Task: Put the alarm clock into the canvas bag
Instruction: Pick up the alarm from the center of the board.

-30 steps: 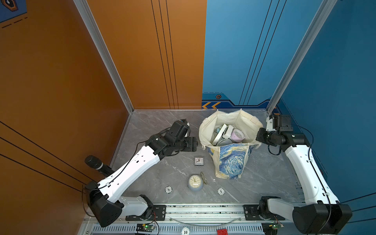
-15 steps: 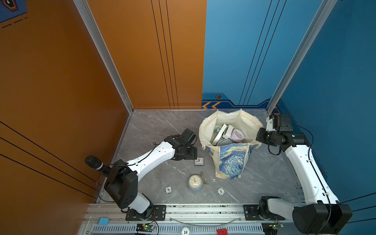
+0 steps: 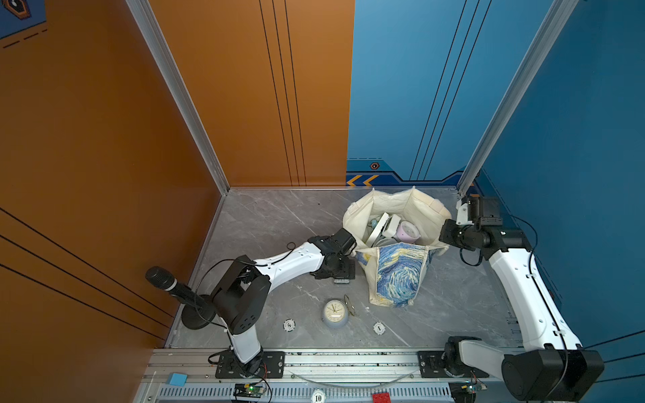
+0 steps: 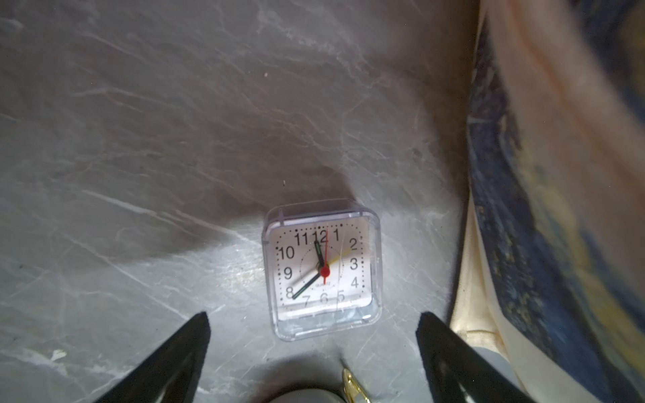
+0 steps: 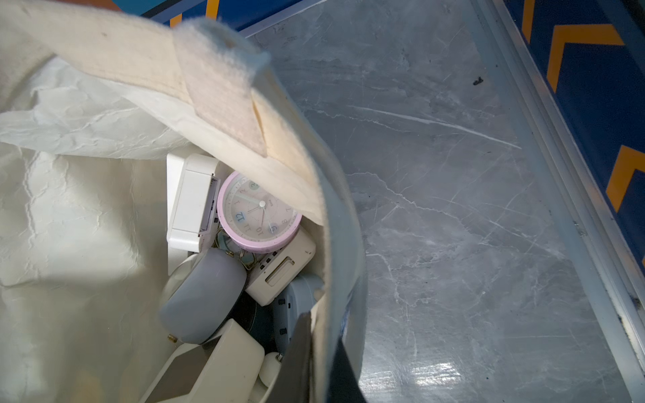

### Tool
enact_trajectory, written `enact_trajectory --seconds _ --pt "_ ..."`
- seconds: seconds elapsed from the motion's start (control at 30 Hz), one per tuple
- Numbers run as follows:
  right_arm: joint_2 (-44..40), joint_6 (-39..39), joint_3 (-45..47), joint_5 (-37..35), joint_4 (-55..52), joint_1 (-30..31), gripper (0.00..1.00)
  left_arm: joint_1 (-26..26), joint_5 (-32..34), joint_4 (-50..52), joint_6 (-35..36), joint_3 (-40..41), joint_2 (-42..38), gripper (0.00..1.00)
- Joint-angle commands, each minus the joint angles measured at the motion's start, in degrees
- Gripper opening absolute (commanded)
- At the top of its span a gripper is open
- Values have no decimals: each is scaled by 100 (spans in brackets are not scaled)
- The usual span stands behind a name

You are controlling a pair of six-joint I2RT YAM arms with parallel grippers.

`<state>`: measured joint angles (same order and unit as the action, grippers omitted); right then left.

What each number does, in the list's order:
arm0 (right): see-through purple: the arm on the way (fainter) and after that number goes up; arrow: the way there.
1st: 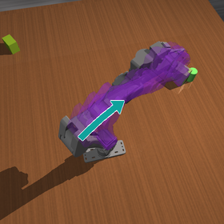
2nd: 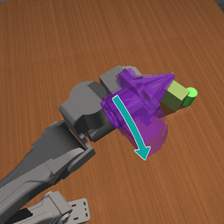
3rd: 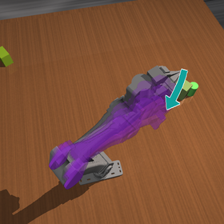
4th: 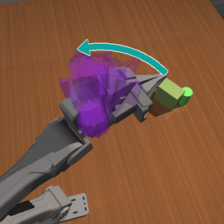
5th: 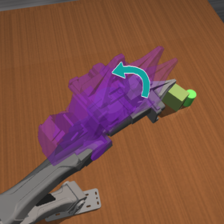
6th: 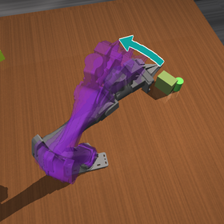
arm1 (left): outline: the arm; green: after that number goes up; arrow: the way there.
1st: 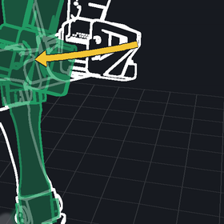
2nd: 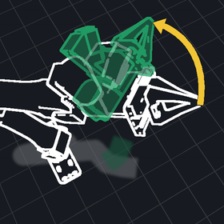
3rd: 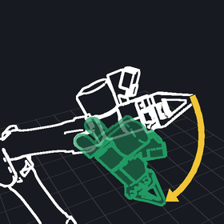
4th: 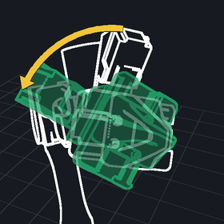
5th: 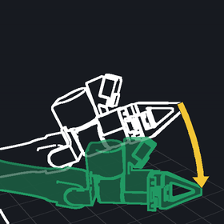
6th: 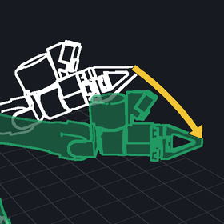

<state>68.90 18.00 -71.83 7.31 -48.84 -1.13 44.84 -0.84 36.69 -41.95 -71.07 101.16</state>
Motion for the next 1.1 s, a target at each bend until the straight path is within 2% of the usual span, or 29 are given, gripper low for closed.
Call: enact_trajectory --seconds 0.0,0.17,0.23,0.33,0.57,1.07 --pt "77 -72 -76 -5 41 7 10 134 119 -34 -102 -178 265 93" --pt "75 -81 -91 -11 45 7 10 188 215 -30 -85 -217 484 87" --pt "77 -87 -77 -15 42 7 10 191 218 -31 -61 -220 526 80" --pt "85 -95 -68 -12 41 7 10 179 268 -33 -57 -197 538 75" --pt "80 -95 -71 -18 46 7 10 169 278 -36 -58 -171 527 69" --pt "61 -104 -40 -12 36 7 10 132 291 -32 -6 -185 651 67"
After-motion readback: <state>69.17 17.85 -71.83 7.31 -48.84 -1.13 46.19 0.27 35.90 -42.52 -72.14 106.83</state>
